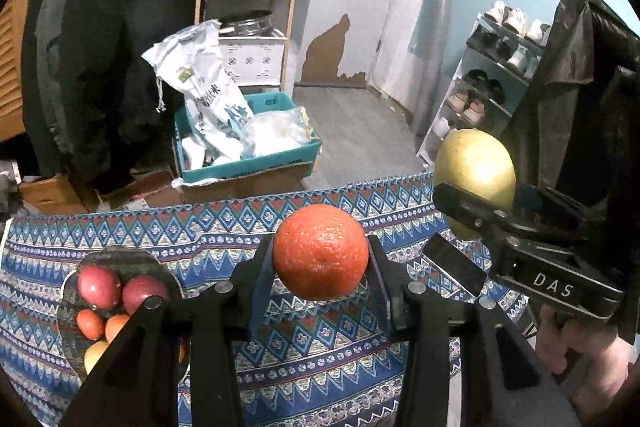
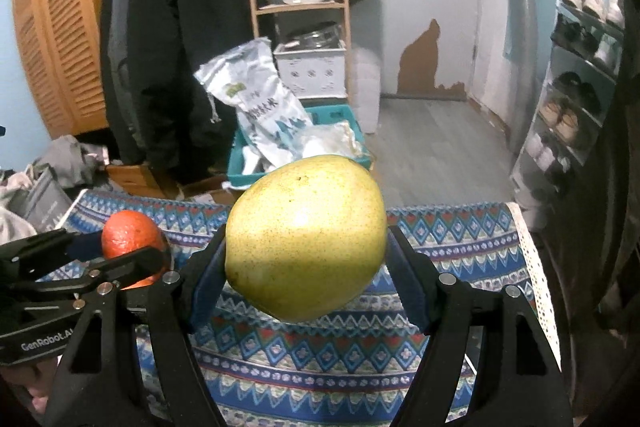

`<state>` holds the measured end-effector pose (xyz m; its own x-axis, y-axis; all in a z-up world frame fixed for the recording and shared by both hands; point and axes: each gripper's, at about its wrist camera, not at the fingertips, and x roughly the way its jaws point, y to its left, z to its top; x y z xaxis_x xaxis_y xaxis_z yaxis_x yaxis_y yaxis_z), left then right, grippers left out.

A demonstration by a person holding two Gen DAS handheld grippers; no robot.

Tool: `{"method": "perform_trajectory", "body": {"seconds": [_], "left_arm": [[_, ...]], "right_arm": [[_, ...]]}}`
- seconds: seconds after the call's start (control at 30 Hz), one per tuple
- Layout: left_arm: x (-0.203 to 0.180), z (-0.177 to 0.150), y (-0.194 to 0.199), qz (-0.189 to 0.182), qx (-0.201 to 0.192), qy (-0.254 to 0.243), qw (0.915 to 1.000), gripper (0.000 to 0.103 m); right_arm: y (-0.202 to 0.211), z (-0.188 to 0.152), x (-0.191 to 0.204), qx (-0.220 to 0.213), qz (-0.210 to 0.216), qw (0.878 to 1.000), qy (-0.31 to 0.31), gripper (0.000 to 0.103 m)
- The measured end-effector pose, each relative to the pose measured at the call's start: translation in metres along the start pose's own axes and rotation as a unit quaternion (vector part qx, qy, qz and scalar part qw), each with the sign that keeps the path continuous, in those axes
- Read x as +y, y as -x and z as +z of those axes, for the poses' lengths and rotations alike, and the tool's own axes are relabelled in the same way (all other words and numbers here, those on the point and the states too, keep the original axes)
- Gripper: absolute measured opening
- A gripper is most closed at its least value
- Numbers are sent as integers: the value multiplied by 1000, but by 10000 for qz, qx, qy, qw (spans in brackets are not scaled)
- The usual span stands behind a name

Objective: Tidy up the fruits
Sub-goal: 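Lift and carry the tangerine with the left tool while the right carries the pear to the plate, then lower the tangerine onto the plate and open the left tool while the right sets the pear down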

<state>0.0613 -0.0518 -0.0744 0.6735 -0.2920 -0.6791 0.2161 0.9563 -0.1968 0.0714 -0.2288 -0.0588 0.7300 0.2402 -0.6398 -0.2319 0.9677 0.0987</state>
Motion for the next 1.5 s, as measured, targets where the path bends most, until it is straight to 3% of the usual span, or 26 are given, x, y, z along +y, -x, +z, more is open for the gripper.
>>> {"method": "perform_trajectory", "body": {"seconds": [0.47,0.87,1.23,1.5], "left_arm": [[50,-10,29,289,-160,424,9986,44],[110,-34,39,646,-23,935,9935,44],[169,-67,33,1037,301,1441,9836,44],[198,-99,0,1125,879,1728,9745,44]], "right_arm": [[-15,11,56,63,458,9984,315,74],[-47,14,114,303,915,9937,578,74],[-83,4,169,664,1301,9853,886,74],[-112,-9,200,986,1534,9785,965,74]]}}
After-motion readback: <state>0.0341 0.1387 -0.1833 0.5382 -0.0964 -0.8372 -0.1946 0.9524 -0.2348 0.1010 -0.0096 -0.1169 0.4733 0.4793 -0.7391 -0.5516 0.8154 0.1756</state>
